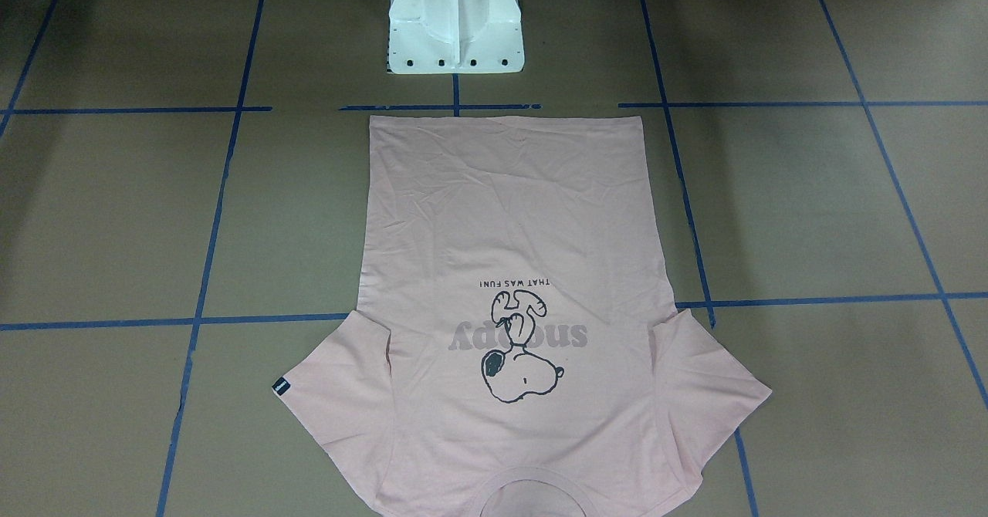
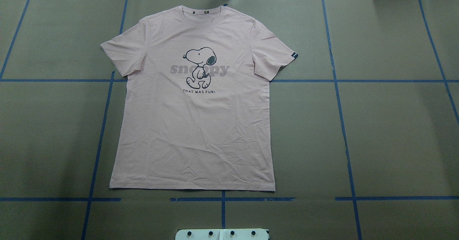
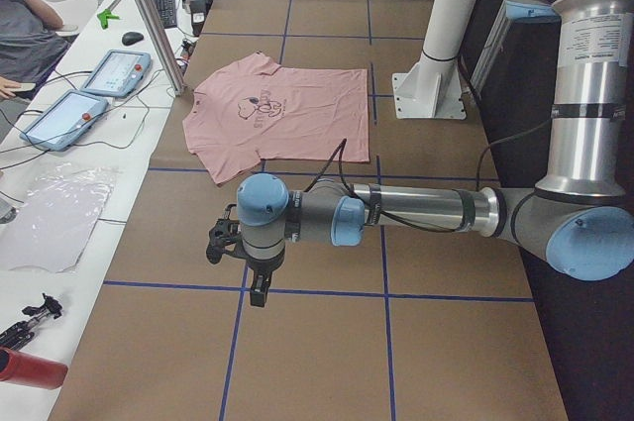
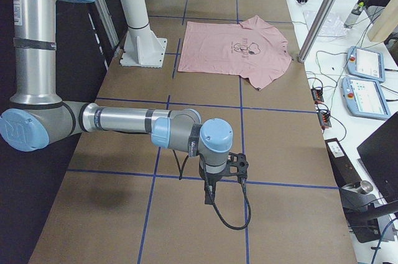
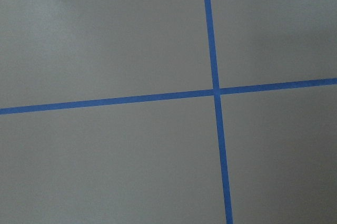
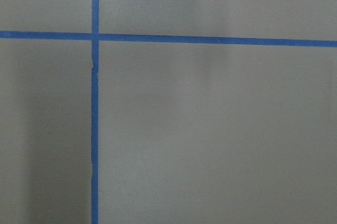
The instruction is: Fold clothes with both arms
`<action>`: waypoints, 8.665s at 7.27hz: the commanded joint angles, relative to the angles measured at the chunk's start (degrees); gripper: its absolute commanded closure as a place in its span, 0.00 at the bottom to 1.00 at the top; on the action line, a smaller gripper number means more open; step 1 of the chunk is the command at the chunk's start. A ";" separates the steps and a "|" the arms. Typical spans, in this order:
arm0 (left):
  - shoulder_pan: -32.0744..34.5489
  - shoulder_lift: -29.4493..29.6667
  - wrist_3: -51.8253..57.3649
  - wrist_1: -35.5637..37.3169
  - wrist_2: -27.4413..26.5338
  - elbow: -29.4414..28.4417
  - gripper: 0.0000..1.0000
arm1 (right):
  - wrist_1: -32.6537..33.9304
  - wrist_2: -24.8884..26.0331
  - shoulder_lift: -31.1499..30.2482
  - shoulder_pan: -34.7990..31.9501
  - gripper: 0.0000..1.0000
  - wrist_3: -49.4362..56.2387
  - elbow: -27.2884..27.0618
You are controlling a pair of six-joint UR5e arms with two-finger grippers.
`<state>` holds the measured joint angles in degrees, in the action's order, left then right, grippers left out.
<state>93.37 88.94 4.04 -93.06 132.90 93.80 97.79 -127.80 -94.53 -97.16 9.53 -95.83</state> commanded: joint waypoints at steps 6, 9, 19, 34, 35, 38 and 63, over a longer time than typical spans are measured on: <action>-1.34 0.88 -0.53 -8.09 0.60 0.33 0.00 | -15.14 -0.87 2.05 9.61 0.00 -1.00 -0.33; -2.04 6.23 -0.88 -39.03 -1.58 -5.96 0.00 | -20.97 -6.29 11.45 10.24 0.00 -8.79 4.06; -24.55 19.95 -38.06 -48.97 -8.53 -11.80 0.01 | -37.86 14.12 38.98 41.92 0.15 -67.66 20.37; -25.07 19.69 -37.70 -49.50 -8.79 -11.71 0.01 | -38.90 26.29 44.35 51.63 0.49 -70.79 31.49; -25.07 19.60 -37.70 -49.50 -8.79 -11.80 0.01 | -38.90 26.38 44.35 51.63 0.56 -70.79 31.58; -25.07 19.60 -37.70 -49.50 -8.79 -11.71 0.01 | -38.46 26.73 44.69 51.63 1.00 -73.41 31.49; -37.46 32.43 -56.86 -48.18 -29.00 -32.87 0.39 | -31.34 12.58 49.62 44.16 0.00 -55.85 24.99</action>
<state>56.83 119.98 -52.78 -140.79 104.82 63.50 66.85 -115.05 -44.40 -52.82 -46.42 -70.75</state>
